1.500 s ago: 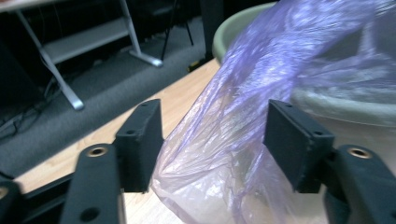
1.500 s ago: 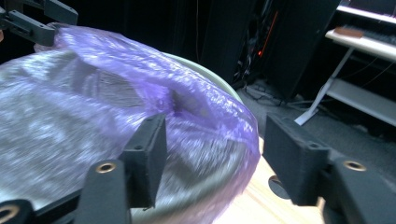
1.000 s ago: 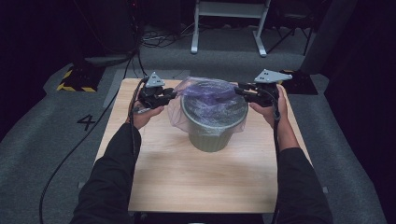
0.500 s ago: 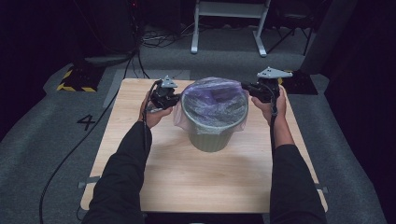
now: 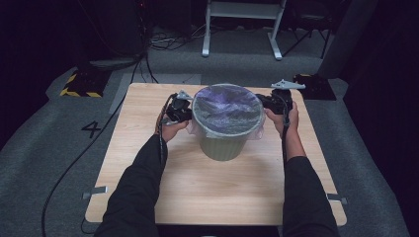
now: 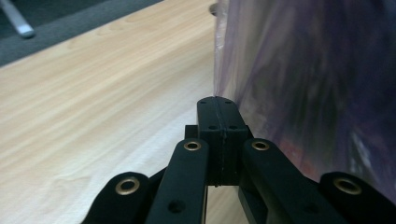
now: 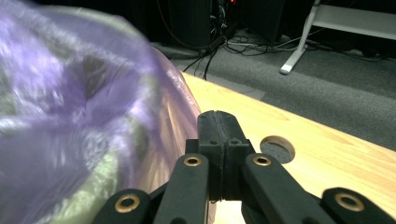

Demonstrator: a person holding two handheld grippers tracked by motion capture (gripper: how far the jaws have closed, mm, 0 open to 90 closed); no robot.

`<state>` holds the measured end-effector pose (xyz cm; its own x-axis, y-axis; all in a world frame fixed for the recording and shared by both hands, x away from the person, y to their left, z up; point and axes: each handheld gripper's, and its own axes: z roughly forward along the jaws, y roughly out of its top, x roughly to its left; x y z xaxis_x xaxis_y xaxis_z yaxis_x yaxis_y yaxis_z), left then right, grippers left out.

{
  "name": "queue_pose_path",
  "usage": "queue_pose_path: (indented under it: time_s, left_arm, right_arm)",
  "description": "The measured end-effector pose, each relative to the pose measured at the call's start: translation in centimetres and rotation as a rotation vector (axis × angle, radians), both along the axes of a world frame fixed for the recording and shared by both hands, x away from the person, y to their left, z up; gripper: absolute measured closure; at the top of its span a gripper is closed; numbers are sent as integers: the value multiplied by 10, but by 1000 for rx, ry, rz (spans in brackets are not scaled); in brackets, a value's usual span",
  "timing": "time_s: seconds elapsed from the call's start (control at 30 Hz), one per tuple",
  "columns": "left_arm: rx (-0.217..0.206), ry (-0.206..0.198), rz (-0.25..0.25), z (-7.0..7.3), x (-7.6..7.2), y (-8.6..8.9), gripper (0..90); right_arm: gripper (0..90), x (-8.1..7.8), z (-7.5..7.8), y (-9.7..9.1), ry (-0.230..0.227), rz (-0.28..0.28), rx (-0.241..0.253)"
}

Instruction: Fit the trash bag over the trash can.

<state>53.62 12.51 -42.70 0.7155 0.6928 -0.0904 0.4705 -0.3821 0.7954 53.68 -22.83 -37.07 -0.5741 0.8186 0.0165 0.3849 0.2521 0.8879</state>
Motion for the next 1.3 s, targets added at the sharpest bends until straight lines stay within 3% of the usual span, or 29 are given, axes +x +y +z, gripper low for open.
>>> queue_pose_path:
  time_s: [0.13, 0.2, 0.27, 0.37, 0.5, 0.53, 0.57, 0.6, 0.7, 0.77, 0.8, 0.93, 0.97, 1.07, 1.1, 1.13, 1.17, 1.2, 1.23, 1.3]
  left_arm:
    - [-3, 2, 4, -11, -9, 5, 890]
    - [16, 3, 14, -15, -14, 14, 788]
    - [-8, -9, 18, -15, -19, 22, 715]
    - [-49, -43, 19, -9, -30, 39, 667]
    - [-67, -77, 4, 1, -42, 53, 575]
    - [-68, -86, 0, 3, -46, 55, 532]
    - [-74, -87, -20, 5, -48, 57, 428]
    - [-80, -87, -33, 7, -51, 58, 428]
    - [-70, -120, -55, 12, -61, 57, 286]
    - [-60, -136, -68, 14, -67, 54, 253]
    - [-58, -146, -85, 15, -70, 53, 219]
    - [-36, -180, -144, 18, -83, 45, 196]
    - [-24, -185, -149, 19, -86, 43, 195]
    - [3, -209, -152, 22, -90, 37, 202]
    - [22, -221, -150, 23, -91, 35, 226]
    - [37, -235, -149, 24, -92, 32, 335]
    - [56, -243, -152, 25, -92, 30, 335]
    - [78, -248, -156, 25, -91, 27, 415]
    - [102, -241, -155, 25, -90, 25, 436]
    - [80, -224, -164, 25, -86, 24, 505]
  right_arm:
    - [807, -6, -6, -1, -18, -11, 13]
    - [720, -13, -11, -8, -25, 0, 27]
    - [670, -17, -11, -13, -34, 2, 26]
    - [525, -26, -8, -21, -41, 11, 39]
    - [451, -37, 2, -28, -69, 26, -1]
    - [427, -40, 4, -29, -78, 23, -4]
    - [403, -46, 7, -32, -94, 27, -1]
    - [403, -46, 7, -32, -94, 27, -1]
    - [358, -54, 11, -36, -105, 43, 16]
    - [336, -62, 12, -37, -126, 60, 15]
    - [282, -72, 13, -37, -142, 82, 4]
    - [217, -87, 12, -35, -157, 102, -43]
    - [212, -99, 10, -36, -179, 133, -43]
    - [196, -108, 8, -35, -188, 148, -42]
    - [191, -112, 7, -35, -192, 158, -52]
    - [179, -120, 5, -33, -199, 177, -65]
    - [179, -120, 5, -33, -199, 177, -65]
    - [179, -125, 4, -31, -203, 190, -74]
    - [178, -128, 2, -29, -202, 195, -92]
    - [177, -135, -6, -21, -201, 210, -114]
